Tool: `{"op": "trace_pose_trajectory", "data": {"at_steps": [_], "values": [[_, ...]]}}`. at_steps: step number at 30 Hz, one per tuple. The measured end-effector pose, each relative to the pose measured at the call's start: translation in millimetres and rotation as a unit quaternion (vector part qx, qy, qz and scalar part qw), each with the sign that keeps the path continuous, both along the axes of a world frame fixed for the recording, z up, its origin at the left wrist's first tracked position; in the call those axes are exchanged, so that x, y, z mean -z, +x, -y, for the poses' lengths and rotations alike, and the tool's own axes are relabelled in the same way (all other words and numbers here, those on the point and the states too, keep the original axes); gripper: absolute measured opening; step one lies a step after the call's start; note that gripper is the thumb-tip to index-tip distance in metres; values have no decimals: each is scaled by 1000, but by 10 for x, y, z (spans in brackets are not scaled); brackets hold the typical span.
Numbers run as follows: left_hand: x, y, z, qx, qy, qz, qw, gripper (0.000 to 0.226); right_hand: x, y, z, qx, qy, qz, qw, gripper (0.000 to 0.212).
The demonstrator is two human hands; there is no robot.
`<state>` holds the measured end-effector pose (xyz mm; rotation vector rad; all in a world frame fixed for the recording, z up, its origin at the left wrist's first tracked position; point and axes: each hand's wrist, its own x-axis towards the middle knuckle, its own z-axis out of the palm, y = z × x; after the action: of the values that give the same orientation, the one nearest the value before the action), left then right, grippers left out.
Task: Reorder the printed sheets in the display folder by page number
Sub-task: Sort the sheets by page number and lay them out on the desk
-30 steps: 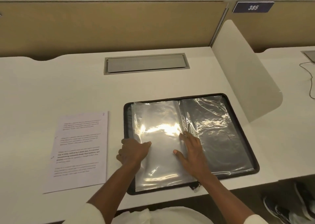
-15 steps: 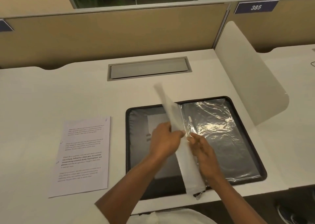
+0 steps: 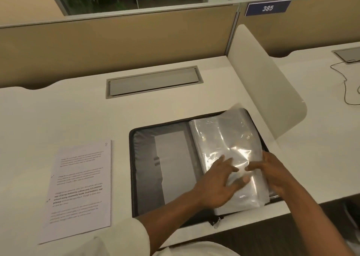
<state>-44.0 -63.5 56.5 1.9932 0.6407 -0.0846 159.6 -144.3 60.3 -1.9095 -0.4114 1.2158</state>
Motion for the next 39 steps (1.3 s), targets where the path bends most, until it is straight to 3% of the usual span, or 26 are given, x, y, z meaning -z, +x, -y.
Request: {"op": "trace_pose_trajectory", "data": {"at_steps": [3,5,9,11,12,14,16,19,23,26,30,32,39], "values": [[391,-120,19,92,209,-64,972,97,191,208,-30,15,-53,89,995,55],[580,-206,16,122,264,-90,953,106,296,313,-41,11,-93,146,985,65],[789,-314,-22,175,316,-95,928,110,431,382,-77,-56,-158,283,944,67],[823,-305,-61,180,319,-88,927,108,457,280,-99,-102,-185,373,904,56],[836,-287,-80,182,310,-86,929,108,473,192,-104,-120,-186,427,877,60],[850,-248,-91,191,300,-82,931,113,529,-15,-93,-140,-154,531,822,74],[892,-235,-72,197,307,-74,928,121,568,-229,-76,-135,-69,579,801,71],[949,-227,-78,199,316,-65,925,128,736,-461,-50,-200,11,577,791,55],[761,-254,-198,188,270,-49,943,122,964,-532,16,-235,15,545,805,41],[616,-350,-228,126,218,-45,967,91,989,-515,-7,-207,5,541,815,41],[526,-598,-239,85,273,-24,958,43,881,-627,-201,-161,-55,559,812,22],[407,-776,-279,31,249,-14,968,31,824,-720,-315,-144,-60,550,821,21],[247,-1780,-618,-156,227,-75,958,37,573,-1572,-808,-190,77,504,839,38]]}}
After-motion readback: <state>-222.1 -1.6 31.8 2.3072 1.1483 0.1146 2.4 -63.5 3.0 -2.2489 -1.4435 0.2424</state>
